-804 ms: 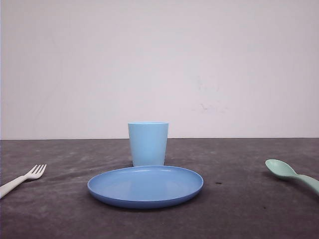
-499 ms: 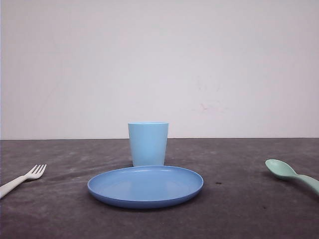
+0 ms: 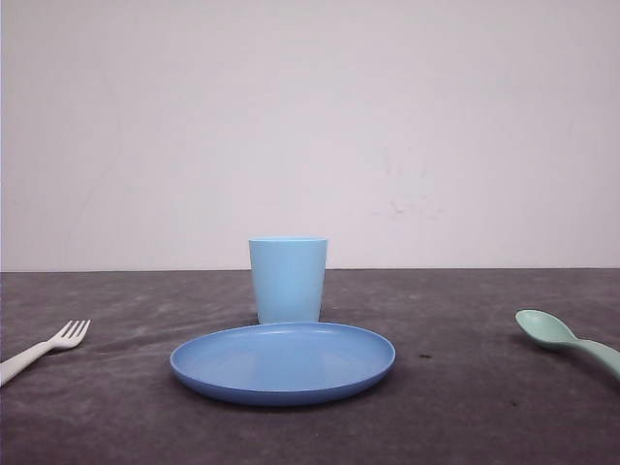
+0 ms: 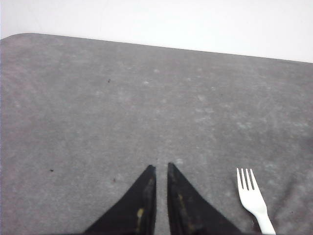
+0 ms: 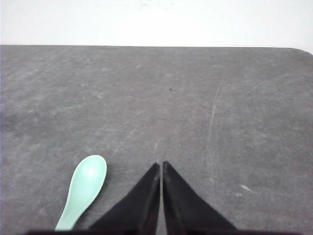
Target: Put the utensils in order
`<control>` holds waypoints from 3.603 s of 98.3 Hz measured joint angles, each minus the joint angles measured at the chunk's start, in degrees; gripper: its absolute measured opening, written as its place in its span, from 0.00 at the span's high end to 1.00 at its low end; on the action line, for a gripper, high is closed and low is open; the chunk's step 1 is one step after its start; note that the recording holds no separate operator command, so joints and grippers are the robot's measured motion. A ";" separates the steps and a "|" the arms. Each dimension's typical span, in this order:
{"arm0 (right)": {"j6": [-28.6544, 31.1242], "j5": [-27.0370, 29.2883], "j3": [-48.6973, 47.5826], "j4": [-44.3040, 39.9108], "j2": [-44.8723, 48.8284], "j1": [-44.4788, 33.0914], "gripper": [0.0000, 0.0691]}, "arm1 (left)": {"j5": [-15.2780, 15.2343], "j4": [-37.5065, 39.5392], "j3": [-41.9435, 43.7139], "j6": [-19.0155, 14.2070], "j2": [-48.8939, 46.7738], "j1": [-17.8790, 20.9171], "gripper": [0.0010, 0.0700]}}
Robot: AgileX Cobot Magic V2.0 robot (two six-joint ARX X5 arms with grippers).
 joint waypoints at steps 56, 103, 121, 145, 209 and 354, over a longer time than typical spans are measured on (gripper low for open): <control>0.00 0.00 0.00 0.00 0.00 -0.02 0.99 | 0.00 -0.02 0.00 0.00 0.00 0.00 0.99; 0.00 0.00 0.00 0.00 0.00 -0.02 0.99 | -0.02 -0.02 0.00 0.00 0.00 0.00 0.99; 0.00 0.00 0.00 0.00 0.00 -0.02 0.99 | 0.00 0.00 0.00 0.00 0.00 0.00 0.99; 0.00 0.00 -0.02 1.75 0.00 -0.02 0.99 | 0.00 0.00 0.00 0.00 0.00 0.00 0.99; 7.52 -0.02 1.07 0.79 0.02 0.00 0.99 | 6.78 9.18 0.02 -3.28 0.00 0.00 0.99; 3.41 -2.82 47.25 -28.55 60.50 0.07 0.99 | 7.67 -21.53 42.07 4.20 44.63 -2.58 0.99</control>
